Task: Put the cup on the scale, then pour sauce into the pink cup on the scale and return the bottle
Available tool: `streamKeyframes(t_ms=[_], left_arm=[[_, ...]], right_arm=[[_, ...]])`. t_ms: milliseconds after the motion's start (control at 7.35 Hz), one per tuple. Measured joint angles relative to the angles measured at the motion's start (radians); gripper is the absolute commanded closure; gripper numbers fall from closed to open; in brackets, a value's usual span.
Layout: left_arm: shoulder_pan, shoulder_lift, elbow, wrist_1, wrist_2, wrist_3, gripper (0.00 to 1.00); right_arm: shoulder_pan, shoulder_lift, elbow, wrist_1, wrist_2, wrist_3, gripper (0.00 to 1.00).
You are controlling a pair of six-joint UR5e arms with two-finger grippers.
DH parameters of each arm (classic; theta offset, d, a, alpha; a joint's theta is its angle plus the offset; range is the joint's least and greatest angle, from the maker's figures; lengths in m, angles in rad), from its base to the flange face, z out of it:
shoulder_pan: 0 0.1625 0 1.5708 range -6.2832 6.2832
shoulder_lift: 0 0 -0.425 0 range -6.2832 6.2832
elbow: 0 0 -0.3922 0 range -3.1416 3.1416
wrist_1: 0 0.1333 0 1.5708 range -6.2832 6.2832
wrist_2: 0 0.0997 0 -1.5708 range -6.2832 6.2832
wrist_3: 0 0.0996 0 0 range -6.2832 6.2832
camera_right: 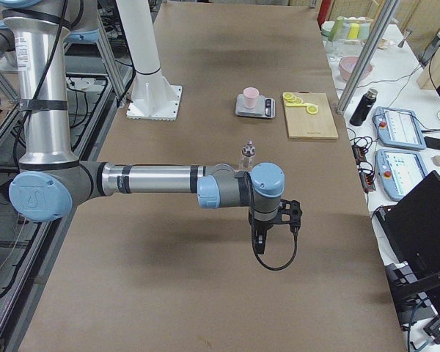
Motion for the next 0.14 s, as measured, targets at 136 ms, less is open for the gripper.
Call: streamKeyframes(t_ms=[136], left_arm=[[-0.003,0.005,0.000,-0.002,-0.001,0.000,0.02]], right_arm=[[0.000,-0.003,0.000,-0.007,0.001,-0.001,0.00]])
